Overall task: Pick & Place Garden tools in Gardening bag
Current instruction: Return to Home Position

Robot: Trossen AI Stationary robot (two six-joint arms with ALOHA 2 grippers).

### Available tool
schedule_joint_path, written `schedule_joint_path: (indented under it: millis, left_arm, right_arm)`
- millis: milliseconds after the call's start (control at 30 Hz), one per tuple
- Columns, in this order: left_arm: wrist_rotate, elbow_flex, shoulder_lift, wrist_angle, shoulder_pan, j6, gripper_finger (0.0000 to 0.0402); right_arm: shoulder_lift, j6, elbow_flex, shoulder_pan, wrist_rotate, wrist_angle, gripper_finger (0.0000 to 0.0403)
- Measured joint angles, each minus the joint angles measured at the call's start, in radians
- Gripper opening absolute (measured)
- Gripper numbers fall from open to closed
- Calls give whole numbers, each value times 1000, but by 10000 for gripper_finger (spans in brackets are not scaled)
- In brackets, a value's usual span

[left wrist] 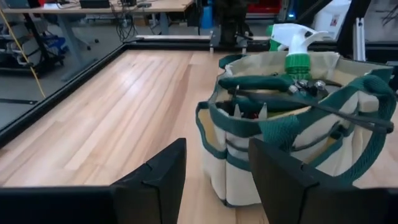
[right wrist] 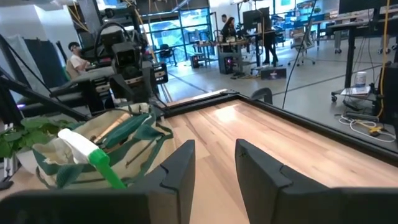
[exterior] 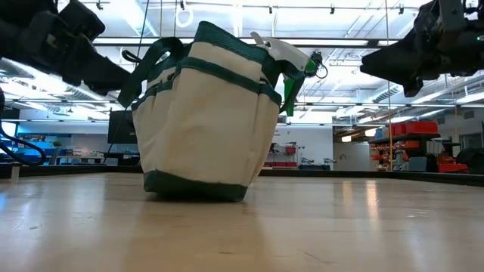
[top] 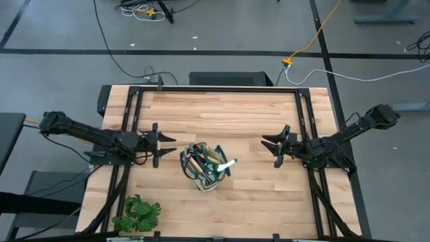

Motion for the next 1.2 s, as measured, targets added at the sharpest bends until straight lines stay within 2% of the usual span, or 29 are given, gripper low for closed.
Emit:
schedule_joint_path:
  millis: [533, 767, 1200]
  left_arm:
    - [44, -113, 1, 66, 0, -68, 181]
    - [44, -156, 1, 88, 0, -72, 181]
    - [41, -157, 3, 88, 0, -114, 181]
  right_arm:
    - [0, 106, 0, 0, -2, -116, 116]
    - [0, -1, 0, 0, -1, -129, 116]
    - [0, -10, 0, 0, -2, -124, 116]
